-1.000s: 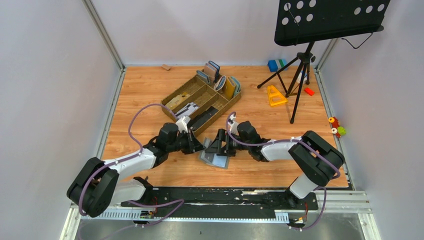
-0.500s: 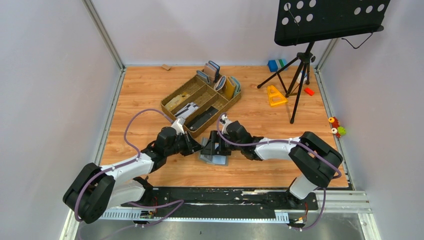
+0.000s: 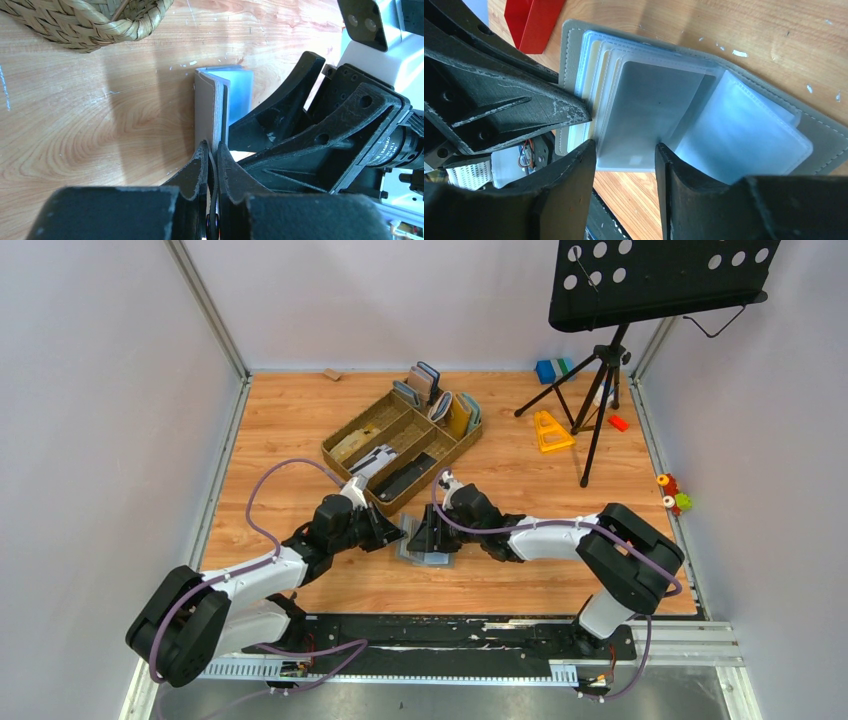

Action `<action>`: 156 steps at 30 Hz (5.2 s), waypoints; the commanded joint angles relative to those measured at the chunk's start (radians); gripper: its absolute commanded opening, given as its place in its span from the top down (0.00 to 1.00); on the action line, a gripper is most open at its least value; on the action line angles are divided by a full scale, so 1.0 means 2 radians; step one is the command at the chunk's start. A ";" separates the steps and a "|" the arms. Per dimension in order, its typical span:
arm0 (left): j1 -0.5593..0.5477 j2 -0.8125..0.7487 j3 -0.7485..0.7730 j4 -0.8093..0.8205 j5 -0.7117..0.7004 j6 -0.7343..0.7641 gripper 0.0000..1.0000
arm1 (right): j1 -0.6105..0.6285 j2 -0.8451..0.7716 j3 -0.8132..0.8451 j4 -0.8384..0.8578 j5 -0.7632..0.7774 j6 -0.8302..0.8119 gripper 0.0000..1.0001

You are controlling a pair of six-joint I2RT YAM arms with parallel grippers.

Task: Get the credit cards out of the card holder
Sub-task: Remove the credit card from the card holder.

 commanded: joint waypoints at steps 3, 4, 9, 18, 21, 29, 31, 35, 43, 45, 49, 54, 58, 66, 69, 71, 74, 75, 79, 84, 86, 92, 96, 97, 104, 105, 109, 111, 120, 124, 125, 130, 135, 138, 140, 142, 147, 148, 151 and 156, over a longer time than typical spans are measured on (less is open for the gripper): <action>-0.004 -0.013 0.019 0.009 0.004 0.008 0.92 | -0.004 -0.011 -0.017 0.000 0.018 -0.002 0.53; -0.003 -0.013 0.020 0.006 0.003 0.010 0.92 | -0.006 -0.013 -0.018 0.001 0.017 -0.001 0.53; -0.004 -0.011 0.025 -0.006 0.001 0.020 0.92 | -0.014 -0.025 -0.032 0.011 0.011 0.003 0.44; -0.003 -0.007 0.026 -0.006 0.009 0.022 0.92 | -0.029 -0.023 -0.050 0.043 -0.018 0.010 0.36; -0.004 -0.002 0.027 -0.001 0.016 0.021 0.92 | -0.030 -0.011 -0.047 0.056 -0.030 0.011 0.30; -0.003 0.001 0.029 -0.003 0.018 0.024 0.92 | -0.033 -0.013 -0.049 0.060 -0.036 0.013 0.26; -0.004 0.004 0.030 -0.002 0.019 0.025 0.92 | -0.035 -0.016 -0.052 0.063 -0.038 0.014 0.18; -0.004 0.008 0.031 -0.002 0.021 0.025 0.92 | -0.040 -0.027 -0.069 0.094 -0.050 0.024 0.04; -0.003 0.012 0.031 -0.002 0.022 0.026 0.92 | -0.058 0.002 -0.093 0.176 -0.095 0.059 0.11; -0.004 0.014 0.031 -0.003 0.021 0.027 0.91 | -0.058 0.007 -0.094 0.184 -0.098 0.062 0.10; -0.003 0.017 0.030 -0.006 0.020 0.029 0.89 | -0.058 -0.001 -0.100 0.183 -0.094 0.062 0.08; -0.004 0.020 0.021 0.008 0.022 0.022 0.89 | -0.064 -0.013 -0.114 0.191 -0.088 0.065 0.09; -0.004 0.026 0.016 0.015 0.023 0.021 0.88 | -0.069 -0.015 -0.130 0.213 -0.087 0.074 0.13; -0.004 0.042 0.000 0.040 0.022 0.017 0.89 | -0.078 -0.027 -0.154 0.235 -0.086 0.081 0.27; -0.004 0.049 -0.002 0.047 0.024 0.017 0.90 | -0.082 -0.035 -0.160 0.234 -0.086 0.080 0.34; -0.003 0.053 -0.004 0.051 0.024 0.017 0.90 | -0.084 -0.040 -0.163 0.231 -0.085 0.079 0.40; -0.004 0.054 -0.007 0.055 0.024 0.016 0.90 | -0.085 -0.043 -0.165 0.224 -0.082 0.075 0.52; -0.003 0.054 -0.007 0.056 0.024 0.015 0.90 | -0.085 -0.042 -0.165 0.223 -0.082 0.075 0.58; -0.004 0.053 -0.011 0.069 0.028 0.013 0.90 | -0.085 -0.031 -0.162 0.215 -0.080 0.070 0.72; -0.004 0.058 -0.013 0.099 0.047 0.010 0.81 | -0.085 -0.015 -0.145 0.193 -0.082 0.059 0.85; -0.003 0.063 -0.012 0.108 0.054 0.008 0.74 | -0.084 -0.013 -0.141 0.190 -0.083 0.056 0.86; -0.004 0.077 -0.013 0.134 0.069 0.002 0.46 | -0.079 -0.017 -0.125 0.174 -0.083 0.051 0.89; -0.003 0.072 -0.011 0.128 0.068 0.006 0.35 | -0.070 -0.036 -0.108 0.126 -0.062 0.032 0.89; -0.003 0.070 -0.010 0.124 0.067 0.008 0.33 | -0.069 -0.043 -0.105 0.117 -0.059 0.028 0.89; -0.004 0.070 -0.003 0.111 0.063 0.017 0.34 | -0.067 -0.049 -0.099 0.095 -0.052 0.019 0.89; -0.003 0.075 -0.002 0.108 0.062 0.018 0.38 | -0.067 -0.047 -0.099 0.095 -0.052 0.019 0.89; -0.004 0.110 0.015 0.082 0.056 0.037 0.55 | -0.067 -0.047 -0.101 0.088 -0.043 0.016 0.87; -0.004 0.128 0.024 0.072 0.058 0.046 0.65 | -0.067 -0.050 -0.100 0.075 -0.035 0.009 0.85; -0.003 0.123 0.021 0.060 0.037 0.054 1.00 | -0.076 -0.093 -0.108 0.002 0.003 -0.021 0.68; -0.003 0.105 0.021 0.060 0.040 0.056 1.00 | -0.097 -0.130 -0.111 -0.044 0.009 -0.046 0.59; -0.003 0.100 0.021 0.063 0.043 0.055 1.00 | -0.104 -0.138 -0.114 -0.053 0.010 -0.051 0.58; 0.008 0.074 0.019 0.066 0.063 0.042 1.00 | -0.140 -0.170 -0.124 -0.075 -0.009 -0.072 0.49; 0.017 0.043 0.019 0.067 0.084 0.035 1.00 | -0.173 -0.199 -0.139 -0.052 -0.061 -0.081 0.05; 0.018 0.029 0.021 0.081 0.100 0.023 1.00 | -0.175 -0.210 -0.139 -0.036 -0.089 -0.079 0.00; 0.019 0.024 0.021 0.101 0.115 0.008 1.00 | -0.175 -0.212 -0.141 -0.013 -0.111 -0.071 0.00; 0.019 0.023 0.023 0.123 0.127 -0.008 1.00 | -0.175 -0.216 -0.149 0.015 -0.130 -0.056 0.00; 0.020 0.011 0.035 0.140 0.145 -0.029 1.00 | -0.175 -0.241 -0.169 0.075 -0.163 -0.031 0.00; 0.020 0.008 0.038 0.141 0.146 -0.030 1.00 | -0.175 -0.247 -0.171 0.081 -0.166 -0.029 0.00; 0.020 -0.001 0.047 0.141 0.150 -0.037 1.00 | -0.175 -0.266 -0.180 0.102 -0.174 -0.018 0.00; 0.020 -0.013 0.050 0.144 0.156 -0.047 1.00 | -0.175 -0.283 -0.182 0.116 -0.177 0.003 0.06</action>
